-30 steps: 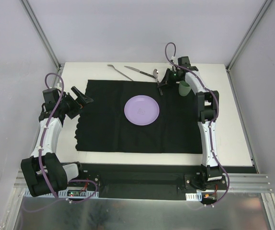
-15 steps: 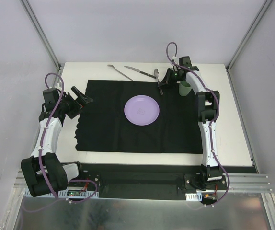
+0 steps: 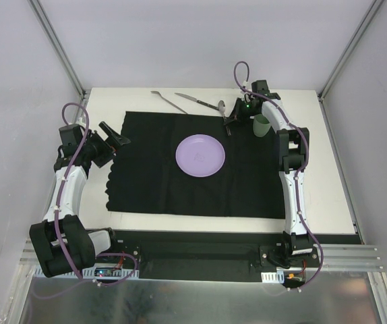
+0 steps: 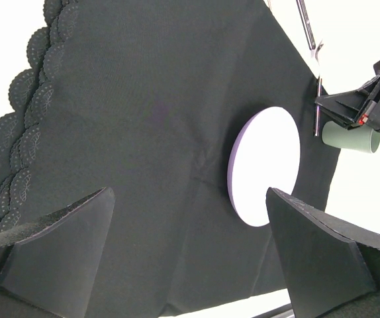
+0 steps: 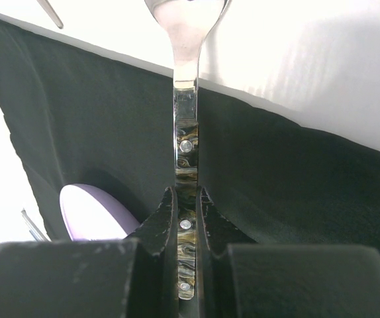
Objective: Set the dinner table for one person
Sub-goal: Place the spoon on the napkin.
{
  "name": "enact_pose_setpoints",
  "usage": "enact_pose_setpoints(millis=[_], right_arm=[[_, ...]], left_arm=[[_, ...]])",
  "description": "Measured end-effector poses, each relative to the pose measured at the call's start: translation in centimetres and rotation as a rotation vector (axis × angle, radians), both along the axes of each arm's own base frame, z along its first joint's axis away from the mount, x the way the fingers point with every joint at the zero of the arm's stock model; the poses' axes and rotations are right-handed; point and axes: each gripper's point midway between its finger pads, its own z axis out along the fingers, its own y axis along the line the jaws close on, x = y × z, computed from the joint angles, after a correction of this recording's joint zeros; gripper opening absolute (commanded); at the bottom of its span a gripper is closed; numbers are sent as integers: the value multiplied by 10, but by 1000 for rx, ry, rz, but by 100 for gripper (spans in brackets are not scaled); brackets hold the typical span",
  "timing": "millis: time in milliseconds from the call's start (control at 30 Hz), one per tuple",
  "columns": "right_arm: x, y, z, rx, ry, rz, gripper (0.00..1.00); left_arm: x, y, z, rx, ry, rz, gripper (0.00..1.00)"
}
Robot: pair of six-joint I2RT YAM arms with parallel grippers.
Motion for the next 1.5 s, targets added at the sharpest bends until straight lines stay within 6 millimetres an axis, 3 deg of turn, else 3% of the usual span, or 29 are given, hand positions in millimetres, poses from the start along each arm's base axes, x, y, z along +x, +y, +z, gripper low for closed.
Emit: enact_pose_setpoints(millis=[700,1500], right_arm=[[-17,-3,-2,-19,46,45,1],[-37,12,-4,-20,39,170,1]], left_arm=[[0,4,0,0,-1,12,99],[1,8,0,0,-1,21,99]])
